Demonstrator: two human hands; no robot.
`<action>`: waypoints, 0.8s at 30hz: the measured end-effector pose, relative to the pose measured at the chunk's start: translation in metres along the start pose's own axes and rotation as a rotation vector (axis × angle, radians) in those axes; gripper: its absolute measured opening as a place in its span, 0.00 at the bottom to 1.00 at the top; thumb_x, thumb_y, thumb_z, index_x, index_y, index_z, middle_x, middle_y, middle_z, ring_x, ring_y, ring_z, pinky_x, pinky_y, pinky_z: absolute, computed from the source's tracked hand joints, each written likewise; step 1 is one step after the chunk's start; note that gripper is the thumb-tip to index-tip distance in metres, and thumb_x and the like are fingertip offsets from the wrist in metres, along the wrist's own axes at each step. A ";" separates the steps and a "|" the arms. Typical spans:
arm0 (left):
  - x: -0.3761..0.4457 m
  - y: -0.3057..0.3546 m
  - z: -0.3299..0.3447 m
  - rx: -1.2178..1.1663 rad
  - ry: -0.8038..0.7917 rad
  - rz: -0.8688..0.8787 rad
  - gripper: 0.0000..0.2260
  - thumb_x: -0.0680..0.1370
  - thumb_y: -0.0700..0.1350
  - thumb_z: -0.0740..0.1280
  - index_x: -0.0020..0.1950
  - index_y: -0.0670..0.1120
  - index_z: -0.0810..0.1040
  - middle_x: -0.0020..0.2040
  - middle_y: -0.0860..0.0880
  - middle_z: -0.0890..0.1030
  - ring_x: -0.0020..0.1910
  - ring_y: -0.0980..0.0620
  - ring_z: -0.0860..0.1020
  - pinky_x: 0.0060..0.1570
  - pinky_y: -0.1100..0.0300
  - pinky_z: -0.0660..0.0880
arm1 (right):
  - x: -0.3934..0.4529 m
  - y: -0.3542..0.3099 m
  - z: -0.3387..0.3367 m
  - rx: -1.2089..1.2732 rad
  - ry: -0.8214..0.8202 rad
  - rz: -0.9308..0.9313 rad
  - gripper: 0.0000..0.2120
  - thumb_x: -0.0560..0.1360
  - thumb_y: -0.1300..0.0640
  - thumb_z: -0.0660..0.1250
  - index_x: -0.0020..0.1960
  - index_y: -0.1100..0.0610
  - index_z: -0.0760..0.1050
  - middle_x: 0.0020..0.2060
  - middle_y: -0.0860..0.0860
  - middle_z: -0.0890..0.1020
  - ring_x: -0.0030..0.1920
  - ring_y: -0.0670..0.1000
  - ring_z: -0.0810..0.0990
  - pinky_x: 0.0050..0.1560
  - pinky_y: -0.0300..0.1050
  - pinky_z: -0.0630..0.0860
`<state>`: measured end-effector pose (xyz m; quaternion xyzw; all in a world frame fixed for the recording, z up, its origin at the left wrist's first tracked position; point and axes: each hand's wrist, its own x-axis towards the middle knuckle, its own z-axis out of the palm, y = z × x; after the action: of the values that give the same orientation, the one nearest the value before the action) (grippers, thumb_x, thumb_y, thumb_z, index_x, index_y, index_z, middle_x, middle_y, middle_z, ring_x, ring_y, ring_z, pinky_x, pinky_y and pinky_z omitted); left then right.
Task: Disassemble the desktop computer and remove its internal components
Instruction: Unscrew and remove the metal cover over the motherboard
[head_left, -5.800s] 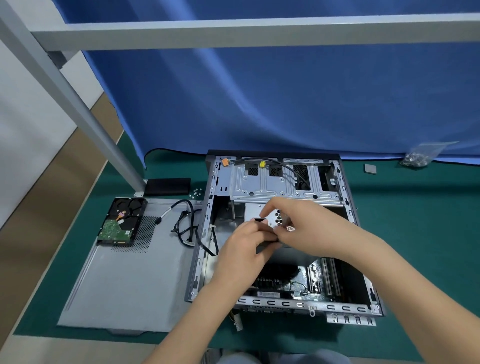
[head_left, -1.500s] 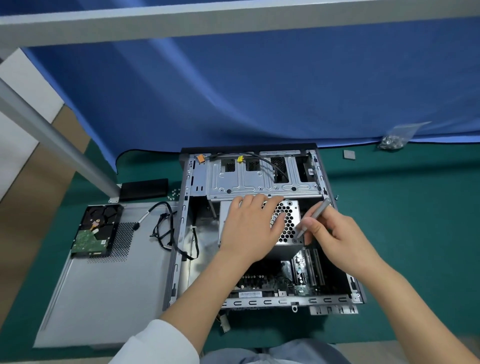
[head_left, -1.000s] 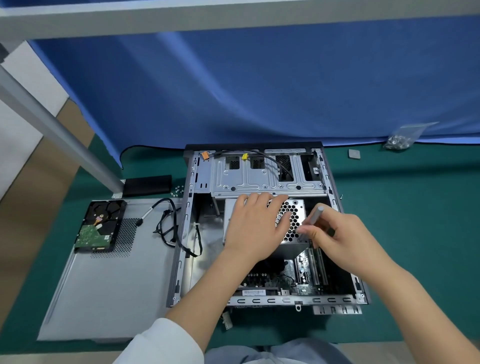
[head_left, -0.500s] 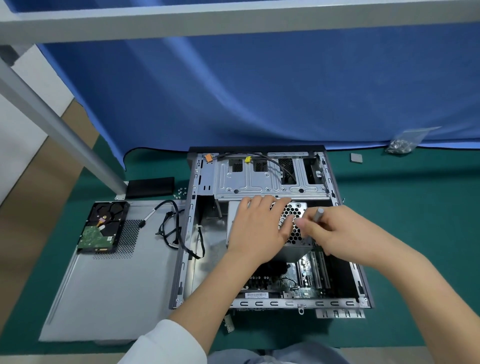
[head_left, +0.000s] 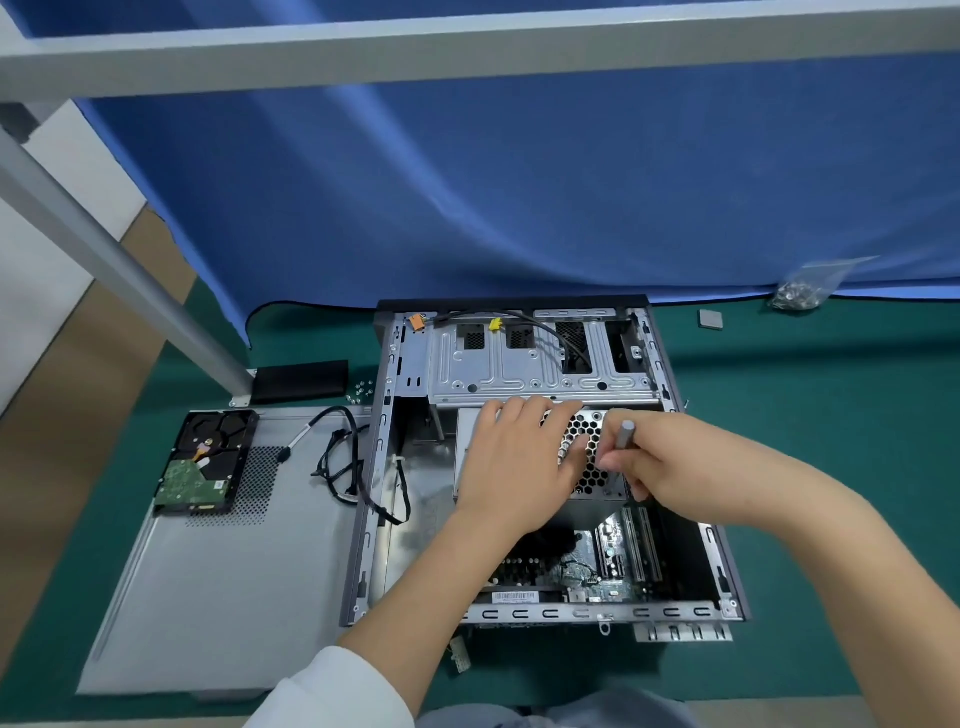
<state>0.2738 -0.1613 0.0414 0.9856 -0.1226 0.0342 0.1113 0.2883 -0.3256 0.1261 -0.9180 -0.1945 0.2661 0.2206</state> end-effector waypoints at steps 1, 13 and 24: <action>0.000 0.000 0.000 -0.002 0.001 0.002 0.21 0.80 0.57 0.52 0.71 0.53 0.66 0.59 0.52 0.75 0.59 0.49 0.71 0.62 0.53 0.62 | 0.001 -0.002 -0.001 -0.001 0.009 0.004 0.12 0.80 0.53 0.59 0.37 0.47 0.67 0.28 0.41 0.74 0.31 0.37 0.72 0.34 0.32 0.67; -0.003 -0.034 -0.014 0.025 -0.234 0.252 0.53 0.63 0.78 0.57 0.78 0.47 0.47 0.74 0.49 0.59 0.72 0.49 0.58 0.71 0.51 0.53 | 0.001 -0.018 -0.003 0.067 0.049 0.074 0.21 0.78 0.39 0.55 0.40 0.54 0.74 0.23 0.43 0.73 0.24 0.42 0.69 0.27 0.34 0.64; -0.006 -0.050 -0.030 0.131 -0.255 0.304 0.51 0.62 0.69 0.70 0.76 0.49 0.53 0.68 0.51 0.66 0.65 0.49 0.66 0.65 0.53 0.62 | 0.000 -0.034 -0.003 -0.074 -0.162 -0.031 0.06 0.79 0.49 0.55 0.44 0.47 0.68 0.33 0.45 0.75 0.28 0.44 0.69 0.29 0.36 0.65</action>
<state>0.2787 -0.1060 0.0600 0.9573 -0.2803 -0.0666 0.0240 0.2822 -0.2984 0.1457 -0.8978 -0.2358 0.3288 0.1740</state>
